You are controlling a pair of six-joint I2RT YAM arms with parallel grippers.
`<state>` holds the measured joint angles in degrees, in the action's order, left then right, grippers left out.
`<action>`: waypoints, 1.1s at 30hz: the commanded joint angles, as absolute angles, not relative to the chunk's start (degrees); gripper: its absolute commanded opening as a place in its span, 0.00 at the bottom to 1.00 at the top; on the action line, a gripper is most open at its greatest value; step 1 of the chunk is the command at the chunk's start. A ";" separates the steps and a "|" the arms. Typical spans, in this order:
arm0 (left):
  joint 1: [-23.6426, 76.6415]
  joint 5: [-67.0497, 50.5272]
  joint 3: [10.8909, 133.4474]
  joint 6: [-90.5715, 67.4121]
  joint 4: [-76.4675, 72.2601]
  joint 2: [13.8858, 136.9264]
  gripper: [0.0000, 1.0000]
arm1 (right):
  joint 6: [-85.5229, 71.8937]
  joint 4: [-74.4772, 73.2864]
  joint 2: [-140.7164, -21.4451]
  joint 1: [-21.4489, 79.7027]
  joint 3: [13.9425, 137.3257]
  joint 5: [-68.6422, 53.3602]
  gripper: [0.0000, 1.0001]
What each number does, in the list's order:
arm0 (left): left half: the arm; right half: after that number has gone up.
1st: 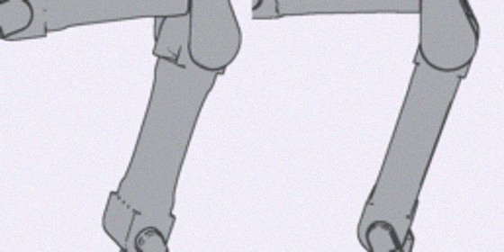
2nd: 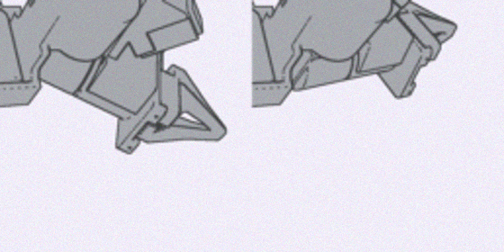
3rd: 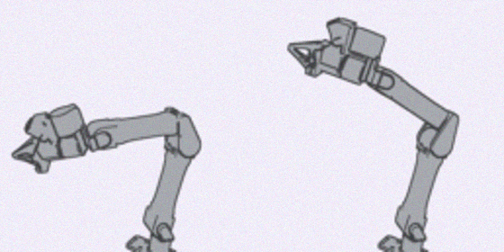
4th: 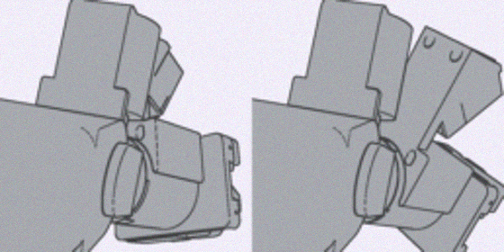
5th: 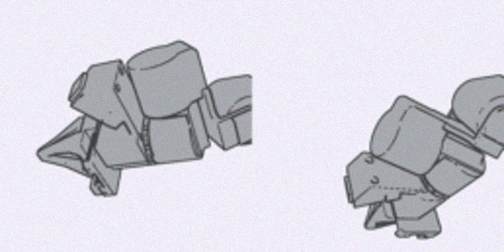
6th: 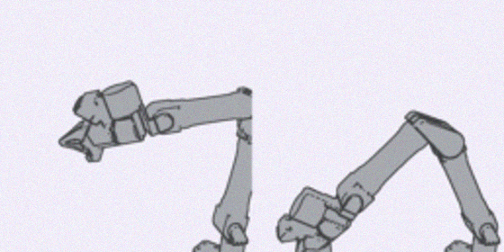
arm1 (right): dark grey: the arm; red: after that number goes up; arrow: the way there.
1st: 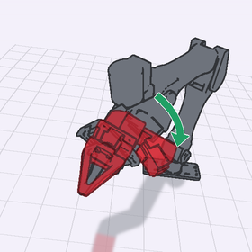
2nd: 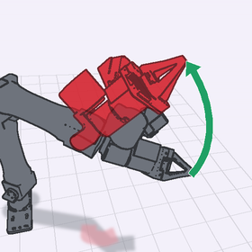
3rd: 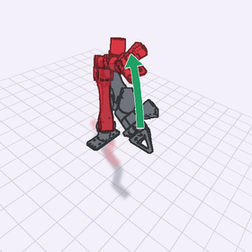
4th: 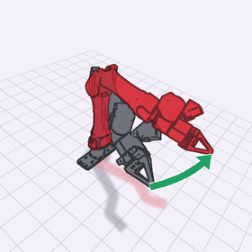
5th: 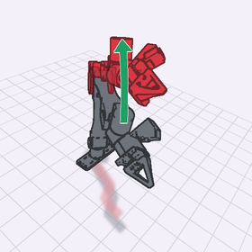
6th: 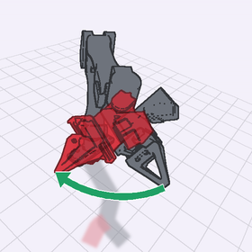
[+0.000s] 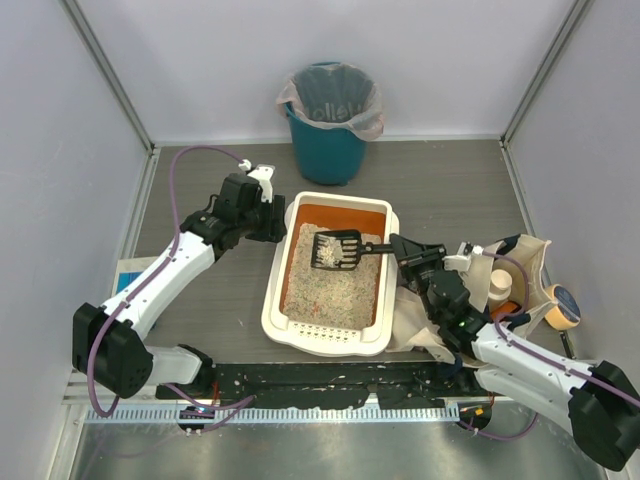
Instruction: Clean the litter box
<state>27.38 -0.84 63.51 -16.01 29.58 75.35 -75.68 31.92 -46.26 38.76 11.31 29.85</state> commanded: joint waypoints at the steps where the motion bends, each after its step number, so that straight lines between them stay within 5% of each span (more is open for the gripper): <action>1: 27.69 -0.35 63.28 -15.12 28.65 73.92 0.60 | -82.44 36.70 -44.30 38.15 5.65 32.34 0.01; 6: 27.86 -0.35 63.37 -15.21 28.65 74.53 0.60 | -71.98 28.13 -47.98 38.06 14.67 25.49 0.01; 10: 28.12 -0.44 63.37 -15.03 28.92 74.53 0.60 | -75.51 42.86 -48.86 37.88 8.61 26.82 0.01; 13: 28.12 1.14 63.37 -15.03 28.83 74.53 0.60 | -73.03 31.84 -49.65 37.97 13.62 24.70 0.01; 16: 28.21 0.70 63.46 -15.03 28.92 74.44 0.60 | -79.27 45.67 -51.14 37.44 6.60 25.31 0.01; 19: 28.39 0.97 63.46 -15.03 28.83 74.36 0.60 | -76.02 35.53 -51.59 37.35 11.92 22.86 0.01; 23: 28.39 0.70 63.46 -15.03 28.92 74.44 0.60 | -78.76 47.36 -52.38 36.91 6.94 24.08 0.01; 26: 28.48 0.97 63.46 -14.94 28.92 74.27 0.60 | -74.53 33.59 -51.59 36.91 13.18 22.86 0.01; 29: 28.48 0.70 63.46 -14.94 28.92 74.36 0.60 | -79.45 48.13 -52.47 36.30 6.26 23.38 0.01; 33: 28.56 0.79 63.46 -14.85 28.83 74.44 0.60 | -76.20 38.83 -51.86 36.12 9.77 22.24 0.01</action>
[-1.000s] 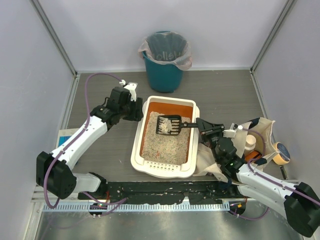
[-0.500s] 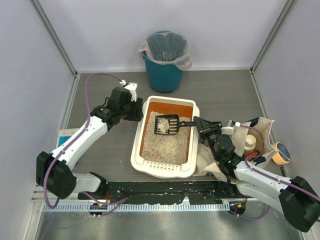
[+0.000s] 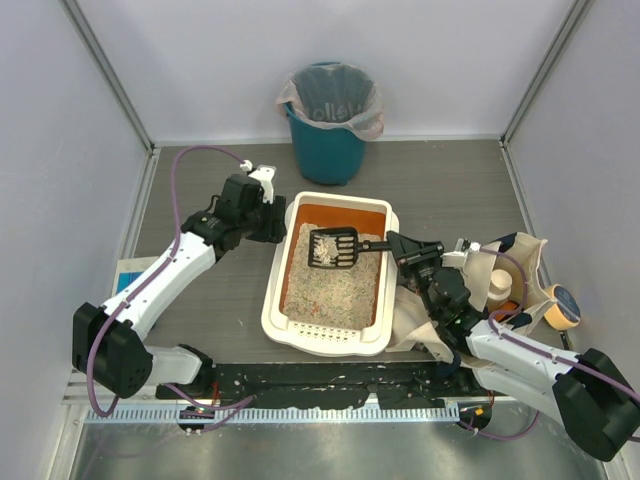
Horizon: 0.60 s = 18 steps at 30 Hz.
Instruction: Clean the litter box
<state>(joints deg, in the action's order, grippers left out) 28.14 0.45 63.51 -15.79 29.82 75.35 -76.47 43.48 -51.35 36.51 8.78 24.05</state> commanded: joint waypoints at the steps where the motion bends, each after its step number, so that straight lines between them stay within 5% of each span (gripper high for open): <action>1: 28.65 0.53 63.46 -14.85 28.83 74.53 0.60 | -79.51 44.33 -52.29 35.86 7.32 22.67 0.01; 3: 28.74 0.26 63.46 -14.85 28.74 74.53 0.60 | -80.42 54.10 -53.26 35.69 4.05 23.73 0.01; 6: 28.74 0.70 63.28 -14.77 28.74 74.44 0.60 | -76.29 36.65 -52.12 35.68 11.30 22.42 0.01; 10: 28.83 0.70 63.46 -14.68 28.92 74.36 0.60 | -81.47 51.85 -53.09 35.33 3.96 24.32 0.01; 18: 29.00 0.26 63.37 -14.59 28.74 74.09 0.60 | -77.50 35.96 -46.33 35.33 8.27 24.68 0.01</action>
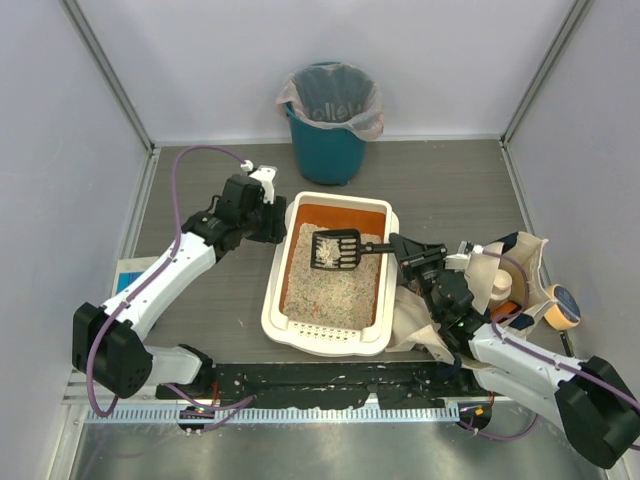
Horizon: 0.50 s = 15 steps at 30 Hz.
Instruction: Clean the litter box
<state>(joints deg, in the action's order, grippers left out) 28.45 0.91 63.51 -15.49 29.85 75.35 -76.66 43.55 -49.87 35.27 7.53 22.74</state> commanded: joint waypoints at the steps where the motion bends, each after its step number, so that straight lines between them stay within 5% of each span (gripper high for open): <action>1: 29.00 0.35 63.20 -14.50 28.74 74.18 0.60 | -76.65 36.21 -45.71 35.33 7.91 25.13 0.01; 9: 29.27 0.44 63.11 -14.59 28.74 73.92 0.60 | -75.25 39.99 -45.86 34.81 7.55 20.69 0.01; 13: 29.27 0.53 63.19 -14.50 28.74 74.00 0.60 | -80.30 29.45 -46.58 34.80 10.82 22.93 0.01; 15: 29.35 0.79 63.19 -14.50 28.83 73.92 0.60 | -77.71 38.99 -47.02 34.72 7.83 22.51 0.01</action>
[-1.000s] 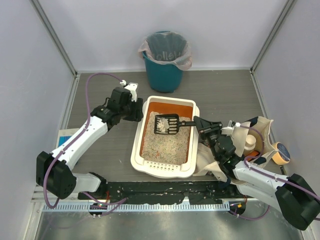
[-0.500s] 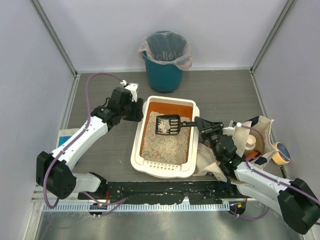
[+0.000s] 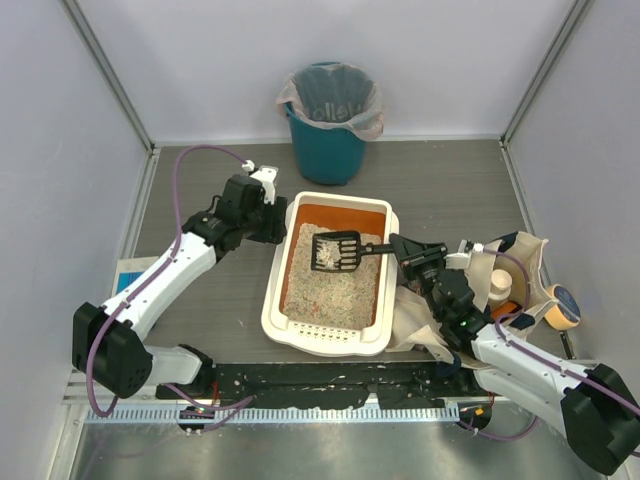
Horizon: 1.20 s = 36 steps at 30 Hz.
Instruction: Clean the litter box
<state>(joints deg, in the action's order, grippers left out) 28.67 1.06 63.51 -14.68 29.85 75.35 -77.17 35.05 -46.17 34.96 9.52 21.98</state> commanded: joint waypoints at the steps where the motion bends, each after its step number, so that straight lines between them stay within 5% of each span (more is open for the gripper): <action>1: 29.44 0.97 63.19 -14.50 28.83 73.74 0.60 | -76.30 39.72 -48.07 34.80 8.52 20.06 0.01; 4: 29.53 1.49 63.10 -14.41 28.74 73.74 0.60 | -76.28 28.24 -48.34 34.80 12.92 21.25 0.01; 7: 29.44 1.49 63.11 -14.33 28.83 73.65 0.60 | -75.77 39.76 -49.12 34.80 9.41 19.80 0.01; 11: 29.53 1.15 63.19 -14.33 28.74 74.00 0.60 | -78.12 28.48 -48.00 34.63 12.22 22.30 0.01; 14: 29.71 1.23 63.28 -14.33 28.92 74.00 0.60 | -73.58 39.02 -48.25 34.72 10.18 18.05 0.01; 18: 29.62 1.23 63.19 -14.33 28.92 73.92 0.60 | -77.39 21.12 -46.68 34.63 15.65 23.45 0.01; 21: 29.71 1.49 63.19 -14.15 29.00 73.92 0.60 | -74.63 36.35 -45.70 34.54 9.24 21.12 0.01; 25: 29.71 1.32 63.28 -14.15 29.00 73.92 0.60 | -79.00 23.14 -44.57 34.45 12.31 24.16 0.01; 28: 29.79 1.58 63.28 -14.15 29.00 73.92 0.60 | -75.59 38.37 -45.69 33.93 8.53 19.72 0.01; 31: 29.88 1.41 63.37 -14.15 28.92 73.83 0.60 | -82.85 27.13 -45.44 33.93 9.58 23.70 0.01; 36: 30.06 1.67 63.28 -14.06 29.09 73.65 0.60 | -80.16 47.82 -48.86 33.49 4.47 18.38 0.01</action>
